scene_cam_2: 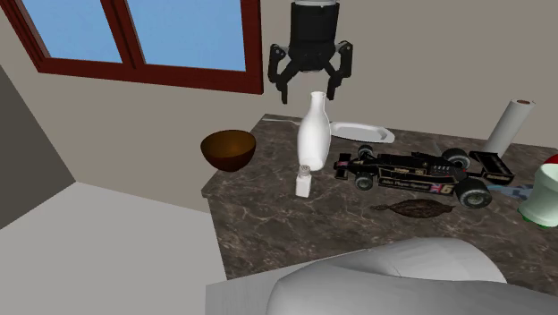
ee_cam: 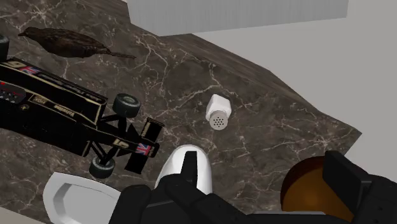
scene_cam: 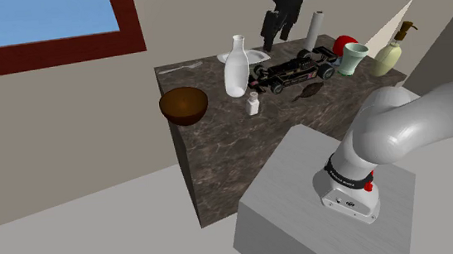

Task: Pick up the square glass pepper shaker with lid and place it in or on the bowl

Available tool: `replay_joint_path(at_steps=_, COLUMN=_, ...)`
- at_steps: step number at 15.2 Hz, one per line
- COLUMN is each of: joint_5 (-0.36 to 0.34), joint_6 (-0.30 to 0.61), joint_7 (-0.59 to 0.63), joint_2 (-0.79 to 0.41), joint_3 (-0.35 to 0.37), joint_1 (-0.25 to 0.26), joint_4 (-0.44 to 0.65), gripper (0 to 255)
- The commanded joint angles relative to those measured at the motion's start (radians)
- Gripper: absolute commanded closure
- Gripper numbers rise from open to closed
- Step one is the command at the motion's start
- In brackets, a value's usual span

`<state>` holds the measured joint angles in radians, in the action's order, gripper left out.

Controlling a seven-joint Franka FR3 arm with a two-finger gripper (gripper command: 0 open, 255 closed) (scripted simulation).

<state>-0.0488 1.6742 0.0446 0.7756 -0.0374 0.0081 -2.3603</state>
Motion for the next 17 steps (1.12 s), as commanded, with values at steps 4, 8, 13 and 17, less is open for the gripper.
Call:
replay_joint_path(at_steps=4, joint_5=-0.011, joint_6=0.099, joint_7=-0.005, joint_2=-0.025, joint_3=-0.008, joint_1=-0.004, joint_4=-0.081, gripper=0)
replay_joint_path(at_steps=8, joint_5=-0.026, joint_6=0.237, joint_7=-0.01, joint_2=-0.079, joint_3=-0.02, joint_1=-0.01, joint_4=-0.172, gripper=0)
replay_joint_path(at_steps=13, joint_5=-0.046, joint_6=0.421, joint_7=-0.015, joint_2=-0.186, joint_3=-0.035, joint_1=-0.019, joint_4=-0.259, gripper=0)
replay_joint_path(at_steps=17, joint_5=-0.061, joint_6=0.55, joint_7=-0.016, joint_2=-0.282, joint_3=-0.046, joint_1=-0.026, joint_4=-0.298, gripper=0)
